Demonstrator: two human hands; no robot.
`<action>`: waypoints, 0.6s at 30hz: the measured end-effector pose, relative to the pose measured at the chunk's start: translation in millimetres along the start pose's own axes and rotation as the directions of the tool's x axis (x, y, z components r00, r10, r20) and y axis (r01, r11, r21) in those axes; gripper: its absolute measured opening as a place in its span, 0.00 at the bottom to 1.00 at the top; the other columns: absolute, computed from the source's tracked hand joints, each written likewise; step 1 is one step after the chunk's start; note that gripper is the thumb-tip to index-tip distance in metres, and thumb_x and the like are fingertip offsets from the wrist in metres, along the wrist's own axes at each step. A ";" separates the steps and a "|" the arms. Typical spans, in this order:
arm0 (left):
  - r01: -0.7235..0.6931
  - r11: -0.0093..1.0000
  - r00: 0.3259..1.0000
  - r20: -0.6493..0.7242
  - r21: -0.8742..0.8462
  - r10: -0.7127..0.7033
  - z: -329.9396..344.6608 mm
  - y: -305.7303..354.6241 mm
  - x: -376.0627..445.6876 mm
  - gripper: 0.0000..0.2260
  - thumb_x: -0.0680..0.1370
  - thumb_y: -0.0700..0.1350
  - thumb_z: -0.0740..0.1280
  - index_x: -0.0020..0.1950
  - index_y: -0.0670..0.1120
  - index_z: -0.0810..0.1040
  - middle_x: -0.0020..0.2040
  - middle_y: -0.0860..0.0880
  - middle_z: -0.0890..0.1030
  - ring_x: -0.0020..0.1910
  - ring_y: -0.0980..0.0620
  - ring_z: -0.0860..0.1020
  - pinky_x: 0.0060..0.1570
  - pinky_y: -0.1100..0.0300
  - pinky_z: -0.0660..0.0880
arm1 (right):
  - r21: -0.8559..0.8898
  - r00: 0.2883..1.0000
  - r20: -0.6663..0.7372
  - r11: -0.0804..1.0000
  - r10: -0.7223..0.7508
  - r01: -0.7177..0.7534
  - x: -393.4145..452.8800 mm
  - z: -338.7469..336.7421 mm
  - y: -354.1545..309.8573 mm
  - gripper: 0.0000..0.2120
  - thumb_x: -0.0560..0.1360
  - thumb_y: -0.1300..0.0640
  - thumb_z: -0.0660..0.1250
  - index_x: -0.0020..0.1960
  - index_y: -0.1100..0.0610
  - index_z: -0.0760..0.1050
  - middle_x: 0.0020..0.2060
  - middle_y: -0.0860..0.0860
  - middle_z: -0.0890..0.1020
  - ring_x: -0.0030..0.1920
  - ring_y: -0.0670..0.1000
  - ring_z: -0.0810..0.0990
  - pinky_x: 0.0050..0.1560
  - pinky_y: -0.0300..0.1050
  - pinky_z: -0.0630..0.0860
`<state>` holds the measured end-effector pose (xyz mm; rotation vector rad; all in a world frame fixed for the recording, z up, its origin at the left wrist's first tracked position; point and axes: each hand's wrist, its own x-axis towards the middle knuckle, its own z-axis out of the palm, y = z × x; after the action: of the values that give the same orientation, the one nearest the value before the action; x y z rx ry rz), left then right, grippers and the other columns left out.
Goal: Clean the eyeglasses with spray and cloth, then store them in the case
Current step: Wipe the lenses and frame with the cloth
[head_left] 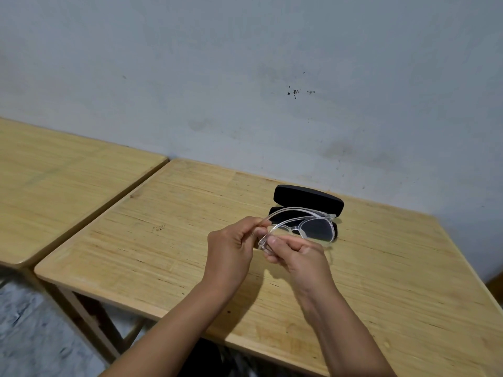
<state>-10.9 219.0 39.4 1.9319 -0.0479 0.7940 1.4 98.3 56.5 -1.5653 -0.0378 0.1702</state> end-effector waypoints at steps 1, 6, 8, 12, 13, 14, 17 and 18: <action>0.006 1.000 1.000 0.003 0.004 -0.006 -1.0 -0.3 -0.1 0.09 0.74 0.37 0.68 0.46 0.51 0.83 0.33 0.70 0.79 0.35 0.64 0.80 0.36 0.75 0.72 | -0.032 1.000 0.025 0.999 0.006 -0.005 0.3 -3.0 -2.0 0.05 0.71 0.61 0.71 0.38 0.55 0.85 0.34 0.54 0.85 0.36 0.50 0.81 0.48 0.53 0.77; 0.028 0.999 1.000 -0.008 0.023 -0.028 -2.7 0.7 0.5 0.08 0.74 0.37 0.68 0.45 0.49 0.83 0.27 0.65 0.78 0.29 0.65 0.77 0.31 0.77 0.68 | -0.154 0.998 0.064 0.988 -0.020 0.030 0.7 -10.9 -15.3 0.05 0.70 0.60 0.71 0.37 0.56 0.84 0.36 0.61 0.85 0.35 0.50 0.79 0.48 0.54 0.78; 0.007 0.999 1.000 -0.024 0.044 -0.006 -1.9 3.1 1.2 0.08 0.74 0.36 0.67 0.45 0.48 0.83 0.33 0.63 0.80 0.31 0.70 0.77 0.32 0.78 0.67 | -0.167 1.000 -0.009 0.986 -0.027 0.025 1.7 -11.8 -14.8 0.07 0.70 0.60 0.71 0.35 0.53 0.84 0.33 0.54 0.85 0.34 0.47 0.80 0.44 0.46 0.78; -0.012 0.998 0.999 -0.035 0.068 0.015 1.5 5.1 -1.3 0.08 0.74 0.37 0.68 0.45 0.49 0.83 0.37 0.64 0.80 0.34 0.72 0.76 0.34 0.79 0.68 | -0.151 0.959 -0.266 0.987 -0.094 0.055 4.2 -5.3 -3.1 0.05 0.70 0.56 0.71 0.37 0.51 0.84 0.34 0.47 0.86 0.38 0.46 0.83 0.42 0.44 0.78; -0.011 0.998 0.999 -0.037 0.060 0.013 3.1 5.8 -3.0 0.09 0.74 0.37 0.68 0.45 0.51 0.83 0.37 0.67 0.79 0.35 0.72 0.77 0.35 0.79 0.69 | -0.149 0.934 -0.335 0.986 -0.124 0.077 3.6 -1.0 0.2 0.05 0.71 0.56 0.70 0.38 0.51 0.84 0.34 0.47 0.86 0.37 0.46 0.82 0.42 0.44 0.77; -0.009 0.999 0.999 -0.038 0.051 0.011 5.1 7.1 -5.2 0.10 0.74 0.38 0.68 0.44 0.53 0.82 0.36 0.69 0.78 0.36 0.70 0.78 0.36 0.78 0.70 | -0.140 0.901 -0.407 0.985 -0.148 0.099 2.0 3.8 2.8 0.05 0.72 0.57 0.69 0.39 0.51 0.83 0.35 0.48 0.86 0.35 0.45 0.81 0.41 0.43 0.75; -0.032 0.999 0.999 -0.042 0.033 0.034 12.3 14.5 -11.3 0.09 0.75 0.40 0.67 0.47 0.54 0.79 0.36 0.69 0.80 0.38 0.67 0.79 0.36 0.78 0.70 | 0.050 0.807 -0.582 0.986 -0.100 0.159 -1.6 20.1 7.0 0.06 0.74 0.58 0.67 0.43 0.51 0.82 0.36 0.49 0.85 0.36 0.46 0.80 0.41 0.43 0.76; -0.052 0.998 0.998 -0.041 0.033 0.053 14.7 16.3 -12.9 0.08 0.74 0.40 0.67 0.46 0.54 0.79 0.41 0.67 0.80 0.37 0.68 0.78 0.37 0.78 0.69 | 0.114 0.790 -0.610 0.979 -0.064 0.168 -1.5 23.8 7.6 0.06 0.75 0.58 0.67 0.46 0.53 0.82 0.38 0.50 0.85 0.39 0.47 0.82 0.44 0.43 0.77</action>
<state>-19.5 195.0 41.1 1.9507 -0.0610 0.8742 -3.8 121.7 49.2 -1.3851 0.3772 -0.4265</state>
